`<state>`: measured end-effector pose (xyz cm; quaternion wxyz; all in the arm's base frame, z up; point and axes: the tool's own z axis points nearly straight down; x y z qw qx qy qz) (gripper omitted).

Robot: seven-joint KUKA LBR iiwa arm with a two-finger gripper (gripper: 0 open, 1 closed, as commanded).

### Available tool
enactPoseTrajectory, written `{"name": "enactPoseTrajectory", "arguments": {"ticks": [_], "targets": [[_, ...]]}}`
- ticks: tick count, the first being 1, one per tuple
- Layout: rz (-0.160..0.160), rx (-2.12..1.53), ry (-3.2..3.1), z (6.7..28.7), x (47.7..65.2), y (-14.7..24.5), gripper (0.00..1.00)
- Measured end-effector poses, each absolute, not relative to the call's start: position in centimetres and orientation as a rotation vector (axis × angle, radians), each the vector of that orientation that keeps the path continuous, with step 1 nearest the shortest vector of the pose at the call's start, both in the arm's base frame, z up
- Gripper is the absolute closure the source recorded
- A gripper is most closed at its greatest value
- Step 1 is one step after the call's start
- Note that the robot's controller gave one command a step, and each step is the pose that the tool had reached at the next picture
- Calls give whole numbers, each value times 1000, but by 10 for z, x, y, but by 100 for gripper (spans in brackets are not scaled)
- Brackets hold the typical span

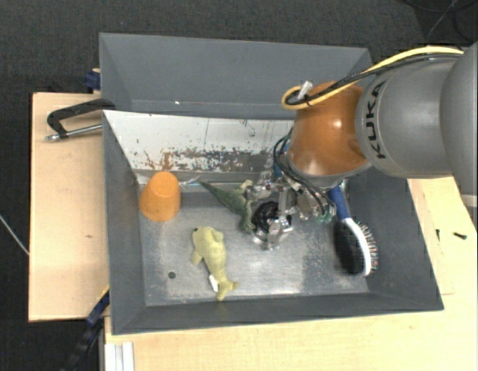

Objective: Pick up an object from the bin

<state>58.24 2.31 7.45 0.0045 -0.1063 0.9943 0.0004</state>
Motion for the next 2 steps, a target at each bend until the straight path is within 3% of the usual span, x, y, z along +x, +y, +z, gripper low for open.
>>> {"name": "enactPoseTrajectory", "arguments": {"ticks": [1,2], "targets": [[3,-329,3094,79,587,25,100],[-1,-489,3086,238,591,27,100]]}}
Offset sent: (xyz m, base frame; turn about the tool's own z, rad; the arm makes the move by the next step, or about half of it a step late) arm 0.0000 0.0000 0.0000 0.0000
